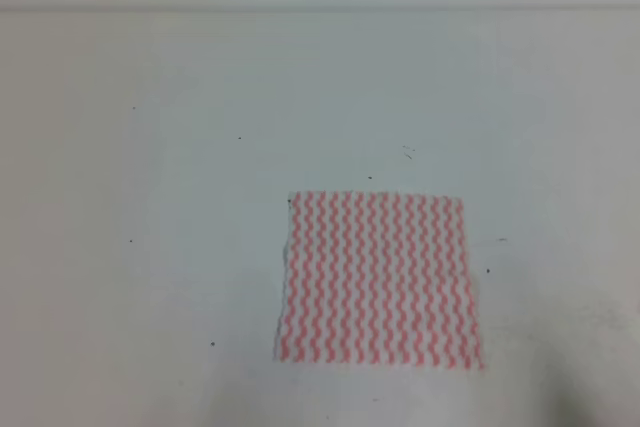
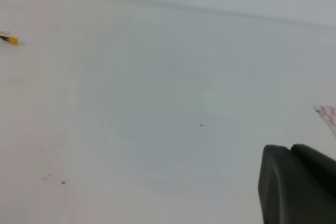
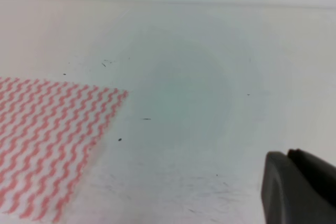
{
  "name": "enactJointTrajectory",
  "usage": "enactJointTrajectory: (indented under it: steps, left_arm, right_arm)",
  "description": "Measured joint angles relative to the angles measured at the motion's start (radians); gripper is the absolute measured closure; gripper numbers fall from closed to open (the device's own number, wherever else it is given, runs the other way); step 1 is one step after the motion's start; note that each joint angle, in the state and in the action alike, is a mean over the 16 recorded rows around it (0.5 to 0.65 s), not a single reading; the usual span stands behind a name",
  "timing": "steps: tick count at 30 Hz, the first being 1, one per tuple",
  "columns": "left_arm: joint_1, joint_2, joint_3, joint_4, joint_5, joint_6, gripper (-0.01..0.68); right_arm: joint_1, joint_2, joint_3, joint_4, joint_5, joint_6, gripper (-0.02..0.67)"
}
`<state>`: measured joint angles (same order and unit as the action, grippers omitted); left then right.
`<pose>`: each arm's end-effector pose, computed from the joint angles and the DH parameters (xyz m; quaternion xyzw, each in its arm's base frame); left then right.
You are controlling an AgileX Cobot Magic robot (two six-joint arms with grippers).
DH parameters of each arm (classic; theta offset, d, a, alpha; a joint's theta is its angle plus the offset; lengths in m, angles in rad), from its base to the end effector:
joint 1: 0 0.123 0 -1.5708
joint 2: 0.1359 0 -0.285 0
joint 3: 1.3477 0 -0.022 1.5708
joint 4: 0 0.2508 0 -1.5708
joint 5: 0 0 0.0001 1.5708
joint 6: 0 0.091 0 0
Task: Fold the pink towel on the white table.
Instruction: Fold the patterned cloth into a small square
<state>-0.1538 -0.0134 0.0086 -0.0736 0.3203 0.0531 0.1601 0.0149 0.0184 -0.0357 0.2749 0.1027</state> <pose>0.0525 -0.0103 0.1822 0.0608 0.7804 -0.0620 0.6192 0.0557 0.0081 0.1813 -0.0328 0.7800 0.0675 0.6212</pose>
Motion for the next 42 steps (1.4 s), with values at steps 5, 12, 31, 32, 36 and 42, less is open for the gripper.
enactJointTrajectory:
  steps: [5,12,31,32,36,42]
  left_arm:
    - [0.0,-0.005,0.005,0.001,-0.006,0.001,0.676]
    - [0.0,-0.007,0.006,0.001,-0.007,0.001,0.676]
    - [0.0,0.001,-0.001,0.0,-0.001,0.0,0.676]
    - [0.0,0.0,0.0,0.0,-0.002,0.0,0.676]
    - [0.0,-0.003,0.003,0.001,-0.005,0.001,0.676]
    - [0.0,-0.003,0.003,0.003,-0.009,0.001,0.676]
  right_arm:
    - [0.0,0.0,-0.001,0.0,0.001,0.0,0.667]
    - [0.0,0.0,-0.001,0.0,0.001,0.0,0.667]
    - [0.0,0.0,-0.001,0.0,0.001,0.0,0.667]
    - [0.0,0.0,0.0,0.0,0.0,0.0,0.667]
    - [0.0,0.0,-0.003,0.0,0.002,0.0,0.667]
    - [0.0,-0.001,-0.004,0.0,0.002,0.0,0.667]
